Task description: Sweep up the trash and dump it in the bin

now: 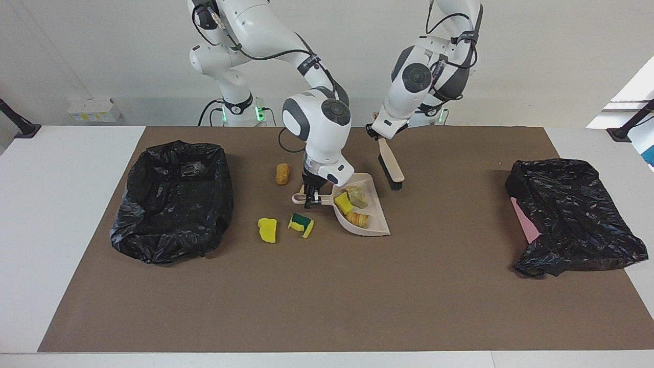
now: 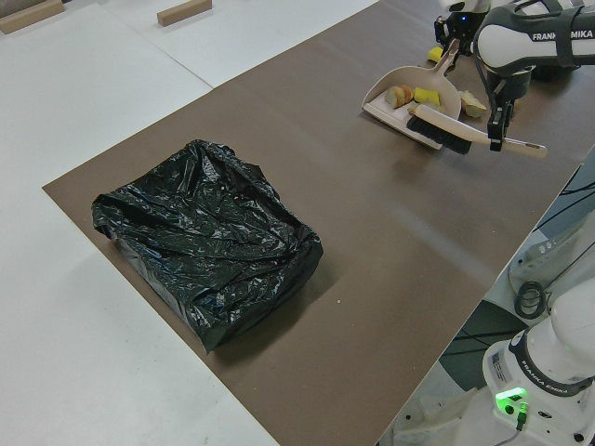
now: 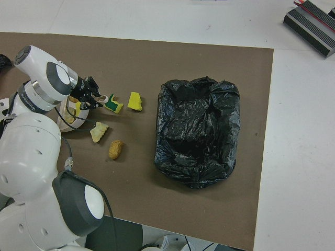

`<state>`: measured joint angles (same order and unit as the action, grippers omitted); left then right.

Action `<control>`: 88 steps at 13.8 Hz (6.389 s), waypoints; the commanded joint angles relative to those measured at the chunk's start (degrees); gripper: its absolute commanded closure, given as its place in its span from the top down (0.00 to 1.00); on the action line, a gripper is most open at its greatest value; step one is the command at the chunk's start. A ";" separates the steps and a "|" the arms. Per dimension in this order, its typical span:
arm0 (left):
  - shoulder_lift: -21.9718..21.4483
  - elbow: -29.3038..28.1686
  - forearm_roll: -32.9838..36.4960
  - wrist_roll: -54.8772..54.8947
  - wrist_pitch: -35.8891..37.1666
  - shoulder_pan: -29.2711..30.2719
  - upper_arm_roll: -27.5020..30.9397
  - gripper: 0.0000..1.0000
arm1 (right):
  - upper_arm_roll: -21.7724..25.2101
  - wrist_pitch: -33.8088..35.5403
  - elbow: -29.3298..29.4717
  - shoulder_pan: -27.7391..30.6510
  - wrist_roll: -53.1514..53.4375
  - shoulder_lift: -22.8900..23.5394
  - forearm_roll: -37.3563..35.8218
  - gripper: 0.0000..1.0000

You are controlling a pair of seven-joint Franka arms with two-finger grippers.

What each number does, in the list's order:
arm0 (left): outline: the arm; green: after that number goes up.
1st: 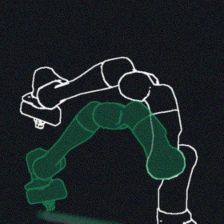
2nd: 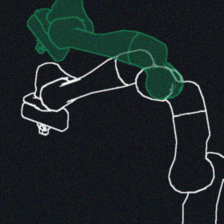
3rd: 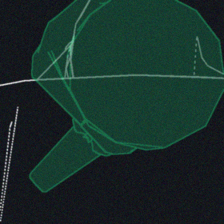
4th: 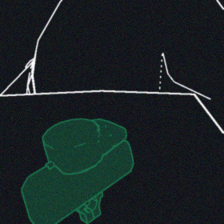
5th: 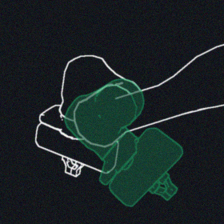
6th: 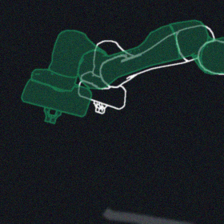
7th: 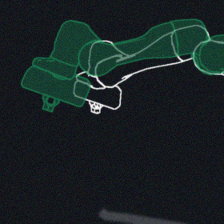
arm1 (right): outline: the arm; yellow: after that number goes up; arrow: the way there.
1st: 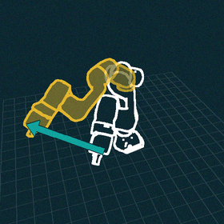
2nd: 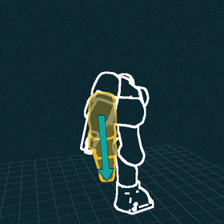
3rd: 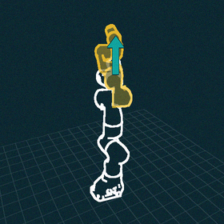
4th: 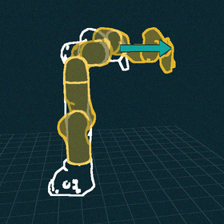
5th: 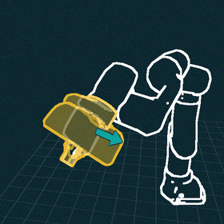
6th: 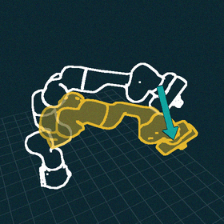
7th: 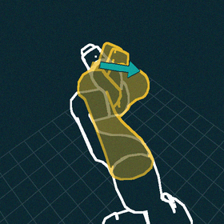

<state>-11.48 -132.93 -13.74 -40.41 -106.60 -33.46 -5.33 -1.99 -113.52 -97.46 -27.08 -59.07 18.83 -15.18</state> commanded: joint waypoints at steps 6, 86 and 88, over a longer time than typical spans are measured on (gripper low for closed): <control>3.64 -3.91 -0.23 -1.60 -8.62 -8.28 0.59 0.00 | -0.64 6.11 -2.12 14.05 -14.40 -13.02 0.68 0.00; 11.48 41.88 13.21 40.33 17.21 33.20 2.61 1.00 | -3.11 29.68 27.06 5.19 74.15 3.05 5.92 0.00; 11.39 41.88 13.21 40.33 17.21 33.28 2.61 1.00 | -3.28 26.34 27.06 2.84 78.91 4.80 7.97 0.00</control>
<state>0.47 -90.91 -1.51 0.45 -90.12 -0.33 -2.63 -5.29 -85.64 -73.24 -22.92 15.39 21.25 -9.85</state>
